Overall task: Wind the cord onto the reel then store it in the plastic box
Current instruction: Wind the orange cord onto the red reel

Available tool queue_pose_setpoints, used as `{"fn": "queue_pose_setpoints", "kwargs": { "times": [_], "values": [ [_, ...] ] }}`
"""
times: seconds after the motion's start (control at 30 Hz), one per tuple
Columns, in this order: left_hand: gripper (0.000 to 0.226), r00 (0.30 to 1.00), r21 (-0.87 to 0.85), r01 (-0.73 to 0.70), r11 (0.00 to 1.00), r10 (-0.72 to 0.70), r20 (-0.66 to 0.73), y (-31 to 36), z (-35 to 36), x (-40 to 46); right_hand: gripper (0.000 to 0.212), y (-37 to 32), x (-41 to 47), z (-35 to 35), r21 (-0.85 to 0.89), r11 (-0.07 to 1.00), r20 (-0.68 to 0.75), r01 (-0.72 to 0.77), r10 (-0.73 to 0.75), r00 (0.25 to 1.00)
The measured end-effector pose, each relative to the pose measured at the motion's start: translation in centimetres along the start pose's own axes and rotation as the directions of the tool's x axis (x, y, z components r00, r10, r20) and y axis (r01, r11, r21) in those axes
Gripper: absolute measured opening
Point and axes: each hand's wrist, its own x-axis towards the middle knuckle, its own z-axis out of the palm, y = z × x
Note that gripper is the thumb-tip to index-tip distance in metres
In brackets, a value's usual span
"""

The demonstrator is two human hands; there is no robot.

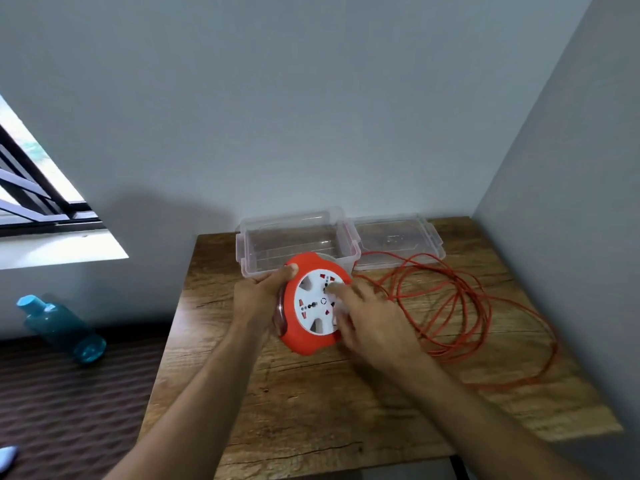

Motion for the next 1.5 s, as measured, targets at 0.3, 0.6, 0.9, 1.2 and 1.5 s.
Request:
{"fn": "queue_pose_setpoints", "kwargs": {
  "times": [0.3,0.6,0.9,1.2,1.5],
  "values": [
    [0.020,0.990,0.300,-0.015,0.954,-0.028,0.138,2.3,-0.8,0.6,0.068,1.3,2.4,-1.8,-0.202,0.757,0.292,0.621,-0.558,0.776],
    [0.032,0.978,0.475,-0.036,0.879,-0.067,0.199,4.4,-0.8,1.6,0.071,0.4,4.8,-3.8,-0.306,0.588,0.372,0.749,-0.650,0.662],
    [0.015,0.990,0.234,-0.132,0.963,0.116,0.080,4.4,-0.9,1.2,0.063,-1.3,4.8,-1.9,-0.253,0.907,0.144,0.337,-0.310,0.940],
    [0.017,0.979,-0.042,-0.198,0.979,0.195,-0.061,0.8,0.6,0.3,0.044,-6.0,5.7,-0.5,0.763,-0.051,0.567,-0.644,0.530,0.630],
    [0.020,0.975,0.143,-0.215,0.966,0.219,-0.017,-1.2,0.9,-0.9,0.026,-5.3,3.2,-0.4,0.735,-0.118,0.640,-0.668,0.449,0.624]
  ]
}}
